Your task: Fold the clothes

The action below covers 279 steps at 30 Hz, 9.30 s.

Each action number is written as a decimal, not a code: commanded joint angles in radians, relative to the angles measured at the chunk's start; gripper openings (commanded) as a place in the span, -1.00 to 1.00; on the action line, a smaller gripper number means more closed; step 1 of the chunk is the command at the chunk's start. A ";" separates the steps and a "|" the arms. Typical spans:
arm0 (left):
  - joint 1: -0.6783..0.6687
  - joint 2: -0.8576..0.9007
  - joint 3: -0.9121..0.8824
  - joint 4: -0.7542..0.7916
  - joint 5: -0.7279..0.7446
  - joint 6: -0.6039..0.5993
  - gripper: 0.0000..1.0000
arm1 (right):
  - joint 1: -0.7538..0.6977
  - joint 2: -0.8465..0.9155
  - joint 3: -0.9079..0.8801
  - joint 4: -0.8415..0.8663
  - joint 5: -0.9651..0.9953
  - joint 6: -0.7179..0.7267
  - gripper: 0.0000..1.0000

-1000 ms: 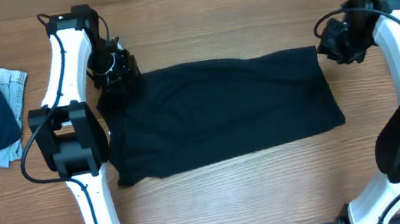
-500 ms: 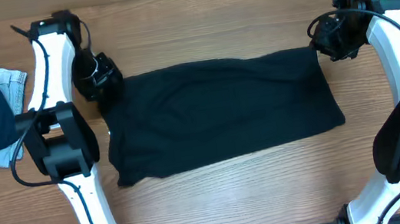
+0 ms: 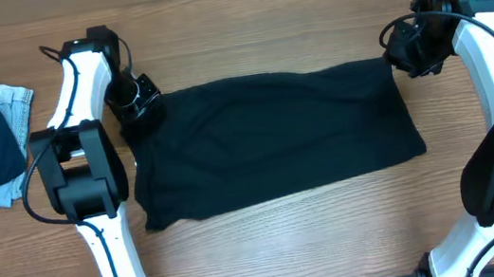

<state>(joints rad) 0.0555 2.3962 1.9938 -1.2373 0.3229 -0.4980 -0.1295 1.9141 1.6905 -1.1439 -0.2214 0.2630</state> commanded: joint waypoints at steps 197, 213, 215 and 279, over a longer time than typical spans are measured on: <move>-0.324 -0.255 -0.581 0.087 -0.219 0.273 0.01 | -0.061 0.197 -0.115 0.174 -0.099 -0.004 -0.92; -0.324 -0.255 -0.581 0.091 -0.222 0.274 0.08 | -0.148 0.197 -0.059 0.103 -0.055 -0.136 0.01; -0.324 -0.255 -0.581 0.091 -0.222 0.274 0.08 | -0.148 0.197 -0.059 0.112 -0.038 -0.133 0.06; -0.324 -0.255 -0.506 -0.005 -0.199 0.296 0.00 | 0.024 0.241 -0.119 0.235 0.032 0.008 -0.92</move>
<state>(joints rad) -0.2680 2.1284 1.4670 -1.2411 0.1165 -0.2096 -0.1047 2.1712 1.6562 -1.0004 -0.1635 0.2604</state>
